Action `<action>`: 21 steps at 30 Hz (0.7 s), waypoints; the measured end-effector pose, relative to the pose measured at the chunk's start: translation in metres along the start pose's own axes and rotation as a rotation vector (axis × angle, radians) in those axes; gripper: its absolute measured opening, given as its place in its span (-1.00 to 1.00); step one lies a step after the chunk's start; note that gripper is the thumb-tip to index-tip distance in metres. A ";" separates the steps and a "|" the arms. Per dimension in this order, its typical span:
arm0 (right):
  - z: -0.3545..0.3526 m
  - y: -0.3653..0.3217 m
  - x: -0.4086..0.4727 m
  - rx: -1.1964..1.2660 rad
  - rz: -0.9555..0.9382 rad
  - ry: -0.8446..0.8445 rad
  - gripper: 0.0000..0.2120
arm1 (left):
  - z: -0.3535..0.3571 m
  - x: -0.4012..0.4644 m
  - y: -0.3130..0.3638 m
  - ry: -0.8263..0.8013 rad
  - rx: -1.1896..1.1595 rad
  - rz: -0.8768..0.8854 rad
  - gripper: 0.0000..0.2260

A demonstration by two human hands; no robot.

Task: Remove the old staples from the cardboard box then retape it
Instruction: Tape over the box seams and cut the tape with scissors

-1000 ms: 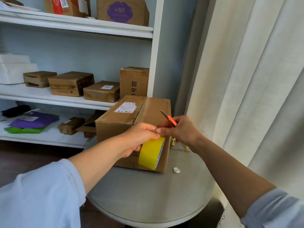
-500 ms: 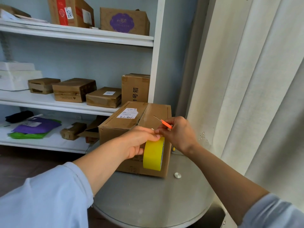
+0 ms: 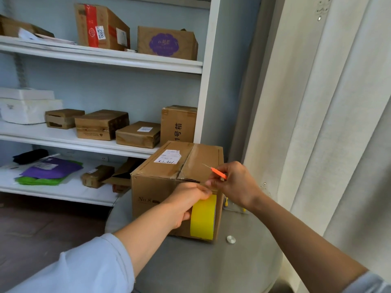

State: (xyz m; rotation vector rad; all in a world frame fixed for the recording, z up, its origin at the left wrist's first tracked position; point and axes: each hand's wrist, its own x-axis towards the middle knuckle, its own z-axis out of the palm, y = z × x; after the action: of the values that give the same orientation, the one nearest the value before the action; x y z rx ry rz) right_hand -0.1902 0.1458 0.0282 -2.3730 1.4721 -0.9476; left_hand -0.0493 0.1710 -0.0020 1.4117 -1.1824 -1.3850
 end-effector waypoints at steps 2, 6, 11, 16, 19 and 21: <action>-0.001 0.001 0.001 0.043 0.040 0.003 -0.85 | 0.002 -0.005 0.002 0.017 0.041 0.003 -0.94; -0.005 0.006 0.005 0.114 0.126 -0.001 -0.82 | 0.003 -0.011 0.002 -0.096 -0.036 -0.016 -0.72; -0.001 0.006 0.003 0.090 0.147 -0.012 -0.83 | 0.006 -0.013 0.000 -0.132 -0.092 -0.025 -0.82; -0.014 -0.010 0.012 0.061 0.084 -0.064 -0.82 | 0.010 -0.010 -0.011 -0.108 -0.133 -0.104 -0.78; -0.030 -0.011 0.020 0.049 0.111 -0.114 -0.85 | 0.013 -0.008 -0.003 -0.156 -0.112 -0.060 -0.90; -0.037 -0.006 0.022 0.096 0.158 -0.116 -0.84 | 0.010 -0.006 0.005 -0.161 -0.114 -0.015 -0.97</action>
State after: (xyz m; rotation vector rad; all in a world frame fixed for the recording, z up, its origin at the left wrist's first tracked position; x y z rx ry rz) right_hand -0.2016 0.1363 0.0691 -2.1687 1.5089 -0.8098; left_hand -0.0598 0.1766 0.0039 1.2505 -1.1767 -1.5752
